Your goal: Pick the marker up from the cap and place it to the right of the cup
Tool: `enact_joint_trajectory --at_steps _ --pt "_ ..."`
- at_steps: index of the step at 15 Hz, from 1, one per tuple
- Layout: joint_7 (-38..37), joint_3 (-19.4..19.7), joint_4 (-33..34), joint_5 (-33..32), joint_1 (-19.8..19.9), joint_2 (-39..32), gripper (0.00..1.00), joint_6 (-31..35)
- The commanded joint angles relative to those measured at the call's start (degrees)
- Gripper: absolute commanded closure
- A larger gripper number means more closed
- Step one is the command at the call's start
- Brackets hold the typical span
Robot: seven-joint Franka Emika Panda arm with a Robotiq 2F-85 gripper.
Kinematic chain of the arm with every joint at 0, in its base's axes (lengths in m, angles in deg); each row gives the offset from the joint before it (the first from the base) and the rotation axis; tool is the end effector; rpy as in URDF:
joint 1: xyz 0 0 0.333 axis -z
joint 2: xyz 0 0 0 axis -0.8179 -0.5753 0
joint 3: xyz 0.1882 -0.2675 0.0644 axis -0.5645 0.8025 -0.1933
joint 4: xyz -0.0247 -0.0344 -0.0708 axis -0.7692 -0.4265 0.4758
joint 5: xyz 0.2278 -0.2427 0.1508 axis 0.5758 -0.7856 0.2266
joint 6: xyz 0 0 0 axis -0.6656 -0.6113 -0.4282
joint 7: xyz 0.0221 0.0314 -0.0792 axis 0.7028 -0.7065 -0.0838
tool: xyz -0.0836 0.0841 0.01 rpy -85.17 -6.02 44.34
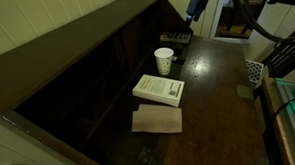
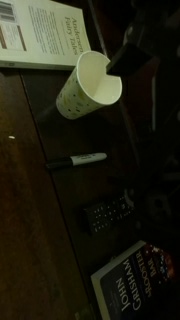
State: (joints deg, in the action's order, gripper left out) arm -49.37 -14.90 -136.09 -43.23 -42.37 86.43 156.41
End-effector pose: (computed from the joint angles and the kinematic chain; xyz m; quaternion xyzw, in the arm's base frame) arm 0.4318 -0.2145 0.4273 -0.9849 0.1167 -0.1171 0.0518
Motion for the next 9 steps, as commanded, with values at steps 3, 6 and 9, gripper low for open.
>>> enact_joint_trajectory --at_steps 3,6,9 --pt "-7.12 -0.91 -0.41 -8.24 0.23 7.38 0.0 -7.39" --pt "-8.97 -1.29 -0.79 -9.95 0.04 9.97 0.0 -8.77" --pt "-6.74 -0.32 0.04 -7.88 -0.9 8.81 0.0 -7.94"
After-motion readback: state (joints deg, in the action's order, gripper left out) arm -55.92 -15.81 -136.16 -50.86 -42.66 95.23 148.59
